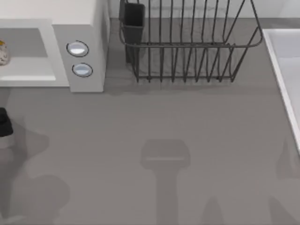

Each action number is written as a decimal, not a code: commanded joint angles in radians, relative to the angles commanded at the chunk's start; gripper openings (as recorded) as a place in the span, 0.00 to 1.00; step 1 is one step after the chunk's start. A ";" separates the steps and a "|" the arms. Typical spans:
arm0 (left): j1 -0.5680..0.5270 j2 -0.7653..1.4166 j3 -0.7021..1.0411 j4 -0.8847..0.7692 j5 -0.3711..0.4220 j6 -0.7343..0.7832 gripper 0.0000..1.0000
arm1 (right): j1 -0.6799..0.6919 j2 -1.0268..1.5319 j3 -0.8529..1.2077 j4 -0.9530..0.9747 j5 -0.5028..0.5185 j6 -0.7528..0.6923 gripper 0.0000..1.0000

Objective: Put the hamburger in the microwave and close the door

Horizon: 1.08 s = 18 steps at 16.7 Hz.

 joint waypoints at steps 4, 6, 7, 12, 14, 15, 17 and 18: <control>-0.005 -0.001 0.003 0.000 -0.001 0.000 1.00 | 0.000 0.000 0.000 0.000 0.000 0.000 1.00; -0.004 -0.026 0.024 0.015 -0.001 0.000 1.00 | 0.000 0.000 0.000 0.000 0.000 0.000 1.00; -0.004 -0.043 0.036 0.017 0.000 0.000 1.00 | 0.000 0.000 0.000 0.000 0.000 0.000 1.00; -0.003 -0.146 0.083 -0.041 0.001 0.000 1.00 | 0.000 0.000 0.000 0.000 0.000 0.000 1.00; -0.002 -0.192 0.096 -0.090 0.002 0.000 1.00 | 0.000 0.000 0.000 0.000 0.000 0.000 1.00; -0.002 -0.215 0.101 -0.118 0.002 0.000 1.00 | 0.000 0.000 0.000 0.000 0.000 0.000 1.00; -0.001 -0.261 0.110 -0.181 0.001 0.000 1.00 | 0.000 0.000 0.000 0.000 0.000 0.000 1.00; -0.001 -0.284 0.114 -0.215 0.001 0.000 1.00 | 0.000 0.000 0.000 0.000 0.000 0.000 1.00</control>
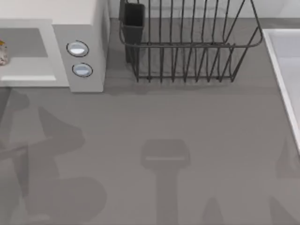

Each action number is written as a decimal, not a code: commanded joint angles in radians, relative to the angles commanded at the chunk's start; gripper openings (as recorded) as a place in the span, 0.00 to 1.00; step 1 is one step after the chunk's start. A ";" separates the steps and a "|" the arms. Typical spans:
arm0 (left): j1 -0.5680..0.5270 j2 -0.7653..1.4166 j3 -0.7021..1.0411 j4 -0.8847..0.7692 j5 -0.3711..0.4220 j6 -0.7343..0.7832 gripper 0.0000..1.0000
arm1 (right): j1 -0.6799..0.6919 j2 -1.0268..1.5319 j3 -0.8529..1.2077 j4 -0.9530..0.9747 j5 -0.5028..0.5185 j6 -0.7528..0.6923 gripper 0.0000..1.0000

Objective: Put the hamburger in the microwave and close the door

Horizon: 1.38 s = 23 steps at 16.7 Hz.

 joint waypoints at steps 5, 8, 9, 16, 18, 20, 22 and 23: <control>0.000 -0.107 0.011 -0.176 -0.003 0.000 1.00 | 0.000 0.000 0.000 0.000 0.000 0.000 1.00; -0.001 -0.160 0.014 -0.275 -0.005 -0.001 1.00 | 0.000 0.000 0.000 0.000 0.000 0.000 1.00; -0.001 -0.176 0.014 -0.304 -0.006 -0.001 1.00 | 0.000 0.000 0.000 0.000 0.000 0.000 1.00; -0.003 -0.235 0.011 -0.425 -0.009 -0.003 1.00 | 0.000 0.000 0.000 0.000 0.000 0.000 1.00; -0.003 -0.235 0.011 -0.426 -0.009 -0.003 1.00 | 0.000 0.000 0.000 0.000 0.000 0.000 1.00; -0.003 -0.235 0.011 -0.426 -0.009 -0.003 1.00 | 0.000 0.000 0.000 0.000 0.000 0.000 1.00; -0.002 -0.232 0.011 -0.425 -0.009 -0.003 1.00 | 0.000 0.000 0.000 0.000 0.000 0.000 1.00; -0.004 -0.243 0.008 -0.429 -0.008 -0.002 1.00 | 0.000 0.000 0.000 0.000 0.000 0.000 1.00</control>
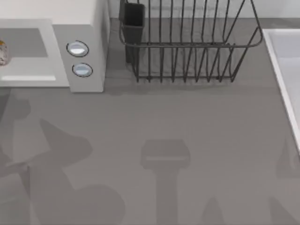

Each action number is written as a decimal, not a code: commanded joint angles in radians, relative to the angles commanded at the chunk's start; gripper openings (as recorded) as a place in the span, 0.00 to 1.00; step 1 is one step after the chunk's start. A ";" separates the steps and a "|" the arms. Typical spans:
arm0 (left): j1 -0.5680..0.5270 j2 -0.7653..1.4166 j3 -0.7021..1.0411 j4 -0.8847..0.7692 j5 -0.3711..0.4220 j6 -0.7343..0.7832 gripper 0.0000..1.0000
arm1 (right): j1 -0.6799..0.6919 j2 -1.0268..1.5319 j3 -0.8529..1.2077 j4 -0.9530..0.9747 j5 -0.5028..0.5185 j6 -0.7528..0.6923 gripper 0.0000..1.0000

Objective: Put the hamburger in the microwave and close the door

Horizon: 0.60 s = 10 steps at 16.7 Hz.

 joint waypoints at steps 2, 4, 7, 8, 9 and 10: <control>-0.008 -0.053 -0.018 -0.017 0.003 0.000 1.00 | 0.000 0.000 0.000 0.000 0.000 0.000 1.00; -0.022 -0.145 -0.048 -0.047 0.007 0.000 1.00 | 0.000 0.000 0.000 0.000 0.000 0.000 1.00; -0.052 -0.336 -0.112 -0.110 0.016 0.001 1.00 | 0.000 0.000 0.000 0.000 0.000 0.000 1.00; -0.063 -0.410 -0.137 -0.135 0.020 0.001 1.00 | 0.000 0.000 0.000 0.000 0.000 0.000 1.00; -0.076 -0.488 -0.164 -0.161 0.023 0.001 1.00 | 0.000 0.000 0.000 0.000 0.000 0.000 1.00; -0.088 -0.569 -0.191 -0.189 0.027 0.001 1.00 | 0.000 0.000 0.000 0.000 0.000 0.000 1.00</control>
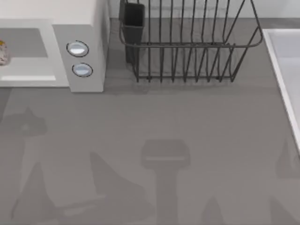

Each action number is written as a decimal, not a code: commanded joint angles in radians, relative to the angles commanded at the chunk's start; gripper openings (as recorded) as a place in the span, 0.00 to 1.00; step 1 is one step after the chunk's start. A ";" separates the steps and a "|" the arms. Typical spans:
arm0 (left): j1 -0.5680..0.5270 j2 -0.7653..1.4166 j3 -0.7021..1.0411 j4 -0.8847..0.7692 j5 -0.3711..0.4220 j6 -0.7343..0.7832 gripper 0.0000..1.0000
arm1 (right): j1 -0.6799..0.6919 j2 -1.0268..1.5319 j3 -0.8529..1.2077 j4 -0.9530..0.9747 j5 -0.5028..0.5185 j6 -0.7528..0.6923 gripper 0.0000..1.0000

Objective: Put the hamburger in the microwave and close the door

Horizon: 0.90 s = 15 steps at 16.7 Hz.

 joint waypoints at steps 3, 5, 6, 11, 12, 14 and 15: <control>-0.040 -0.246 -0.086 -0.085 0.012 0.000 1.00 | 0.000 0.000 0.000 0.000 0.000 0.000 1.00; -0.065 -0.405 -0.142 -0.140 0.020 0.000 1.00 | 0.000 0.000 0.000 0.000 0.000 0.000 1.00; -0.078 -0.480 -0.169 -0.167 0.024 0.000 1.00 | 0.000 0.000 0.000 0.000 0.000 0.000 1.00; -0.125 -0.768 -0.273 -0.269 0.038 -0.002 1.00 | 0.000 0.000 0.000 0.000 0.000 0.000 1.00; -0.131 -0.801 -0.285 -0.282 0.040 -0.002 1.00 | 0.000 0.000 0.000 0.000 0.000 0.000 1.00; -0.137 -0.838 -0.299 -0.295 0.042 -0.002 1.00 | 0.000 0.000 0.000 0.000 0.000 0.000 1.00; -0.138 -0.841 -0.300 -0.296 0.042 -0.002 1.00 | 0.000 0.000 0.000 0.000 0.000 0.000 1.00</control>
